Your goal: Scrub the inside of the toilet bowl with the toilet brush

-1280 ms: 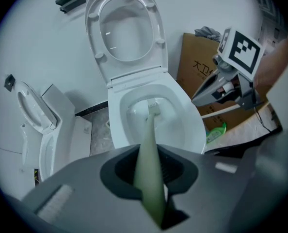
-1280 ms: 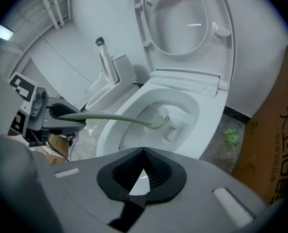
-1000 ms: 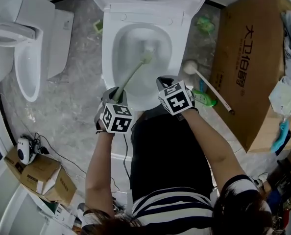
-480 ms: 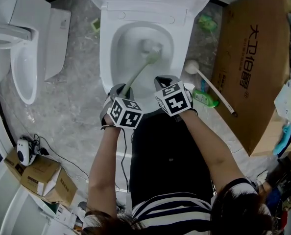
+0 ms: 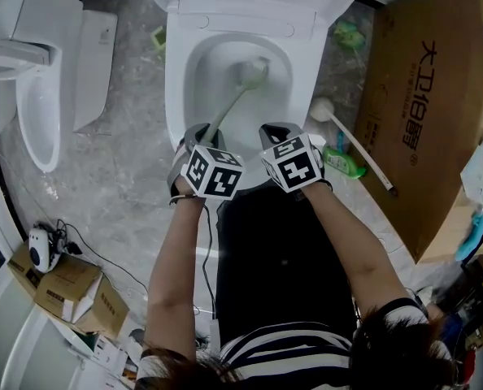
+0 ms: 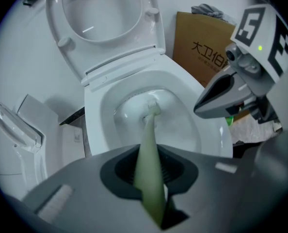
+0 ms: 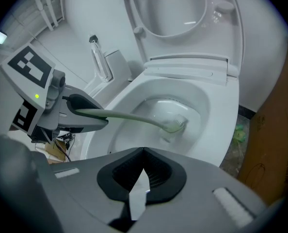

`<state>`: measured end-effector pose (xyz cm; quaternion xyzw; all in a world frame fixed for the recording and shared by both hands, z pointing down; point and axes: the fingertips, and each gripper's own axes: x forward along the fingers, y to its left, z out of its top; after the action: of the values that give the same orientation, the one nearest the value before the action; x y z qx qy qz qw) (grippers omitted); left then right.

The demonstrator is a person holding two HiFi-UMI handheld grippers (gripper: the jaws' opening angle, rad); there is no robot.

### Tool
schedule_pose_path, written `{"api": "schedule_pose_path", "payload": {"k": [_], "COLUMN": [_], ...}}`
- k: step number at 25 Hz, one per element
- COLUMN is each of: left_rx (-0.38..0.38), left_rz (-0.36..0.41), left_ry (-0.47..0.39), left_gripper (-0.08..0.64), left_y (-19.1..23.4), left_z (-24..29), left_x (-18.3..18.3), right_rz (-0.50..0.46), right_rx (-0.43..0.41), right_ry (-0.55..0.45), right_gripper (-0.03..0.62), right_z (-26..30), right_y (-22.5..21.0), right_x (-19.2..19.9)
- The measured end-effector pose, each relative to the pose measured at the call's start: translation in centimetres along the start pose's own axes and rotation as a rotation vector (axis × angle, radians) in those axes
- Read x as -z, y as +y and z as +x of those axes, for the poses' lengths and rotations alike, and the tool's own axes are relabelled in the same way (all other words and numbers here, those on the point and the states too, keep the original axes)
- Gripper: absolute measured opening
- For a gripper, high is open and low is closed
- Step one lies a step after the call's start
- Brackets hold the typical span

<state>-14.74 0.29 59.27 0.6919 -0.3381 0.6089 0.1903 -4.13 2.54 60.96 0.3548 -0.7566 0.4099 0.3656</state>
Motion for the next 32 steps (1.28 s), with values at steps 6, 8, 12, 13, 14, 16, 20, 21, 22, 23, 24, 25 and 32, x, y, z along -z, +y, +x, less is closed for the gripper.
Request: {"api": "schedule_pose_path", "payload": {"k": [6,8,12,13,14,16,20,21,22,23,24,25,32], "left_rx": [-0.015,-0.026,-0.046,-0.055,-0.067,-0.088,-0.117,-0.130,-0.145,-0.160,-0.172,-0.181,-0.172], "left_rz": [0.002,0.007,0.014,0.025,0.038,0.052,0.045,0.054,0.071,0.092,0.114,0.132,0.146], "left_ry": [0.027,0.038,0.047,0.051,0.055,0.063,0.086,0.095,0.105,0.114,0.123,0.130,0.159], "left_gripper": [0.000,0.000,0.000,0.000,0.000,0.000,0.000,0.000,0.000,0.000,0.000,0.000,0.000], "left_y": [1.0,1.6,2.3,2.5,2.6,3.0,4.0,4.4,4.7,4.9,5.1,5.2,4.9], "left_z": [0.3,0.4,0.3,0.3,0.2,0.1,-0.3,-0.4,-0.5,-0.7,-0.8,-0.9,-1.6], "left_x": [-0.4,-0.4,-0.6,-0.5,-0.3,0.0,1.0,1.3,1.6,1.8,2.0,2.2,3.5], "right_rz": [0.016,0.017,0.011,0.010,0.009,0.003,-0.004,-0.005,-0.007,-0.010,-0.013,-0.015,-0.028], "right_rx": [0.008,0.009,0.011,0.012,0.013,0.013,0.015,0.015,0.015,0.015,0.014,0.014,0.008], "right_ry": [-0.006,-0.009,-0.007,-0.006,-0.005,-0.009,-0.014,-0.014,-0.012,-0.010,-0.009,-0.009,-0.004], "right_gripper": [-0.003,-0.003,-0.003,-0.003,-0.003,-0.003,-0.003,-0.003,-0.003,-0.003,-0.003,-0.003,-0.003], "right_z": [0.1,0.0,-0.1,-0.2,-0.2,-0.2,-0.3,-0.3,-0.3,-0.3,-0.3,-0.3,-0.5], "right_y": [-0.6,-0.7,-0.8,-0.8,-0.7,-0.7,-0.5,-0.4,-0.3,-0.2,-0.1,0.0,1.2], "right_x": [-0.3,-0.4,-0.3,-0.3,-0.2,-0.3,-0.5,-0.5,-0.5,-0.4,-0.4,-0.3,0.1]}}
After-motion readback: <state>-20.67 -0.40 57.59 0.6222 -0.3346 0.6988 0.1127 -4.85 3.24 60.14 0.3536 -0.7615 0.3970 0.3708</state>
